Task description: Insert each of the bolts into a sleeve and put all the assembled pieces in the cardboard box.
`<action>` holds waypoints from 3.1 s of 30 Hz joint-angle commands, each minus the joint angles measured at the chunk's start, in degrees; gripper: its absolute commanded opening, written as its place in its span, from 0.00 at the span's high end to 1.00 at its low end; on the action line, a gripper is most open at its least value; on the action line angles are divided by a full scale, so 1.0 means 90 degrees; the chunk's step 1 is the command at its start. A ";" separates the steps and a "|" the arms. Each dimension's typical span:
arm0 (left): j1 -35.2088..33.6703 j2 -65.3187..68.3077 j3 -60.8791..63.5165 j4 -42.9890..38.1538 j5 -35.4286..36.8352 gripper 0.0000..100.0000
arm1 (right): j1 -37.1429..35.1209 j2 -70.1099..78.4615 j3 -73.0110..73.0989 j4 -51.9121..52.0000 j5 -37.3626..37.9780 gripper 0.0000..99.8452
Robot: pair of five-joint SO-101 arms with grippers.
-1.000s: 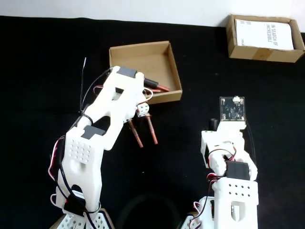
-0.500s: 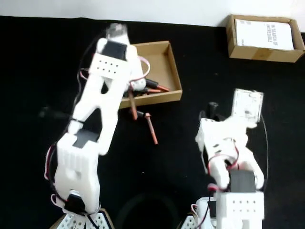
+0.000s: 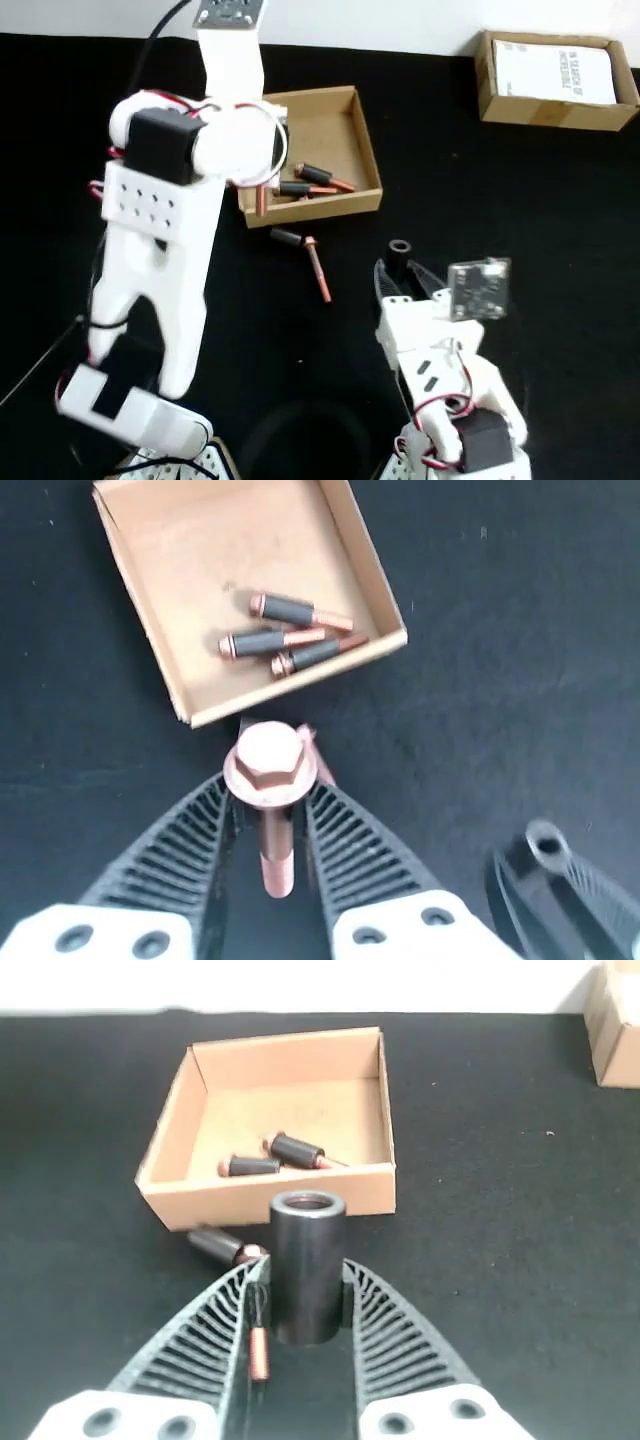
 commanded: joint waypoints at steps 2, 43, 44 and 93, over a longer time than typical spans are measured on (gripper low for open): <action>0.0415 -0.1128 0.0669 0.0000 -0.0107 0.99 | -0.0044 -0.0063 0.0493 -0.1070 0.0567 0.99; 0.2398 -0.4557 0.7380 -0.8420 0.0186 0.99 | -0.0044 -0.0132 0.1949 -0.4000 0.0508 0.99; 0.2398 -0.4547 0.7302 -0.8225 0.0186 0.99 | -0.0044 -0.0132 0.1949 -0.4000 0.0508 0.99; 0.3336 -0.4508 0.8230 -0.7072 -0.0215 0.96 | -0.0054 -0.0132 0.2173 -0.4000 0.0567 0.99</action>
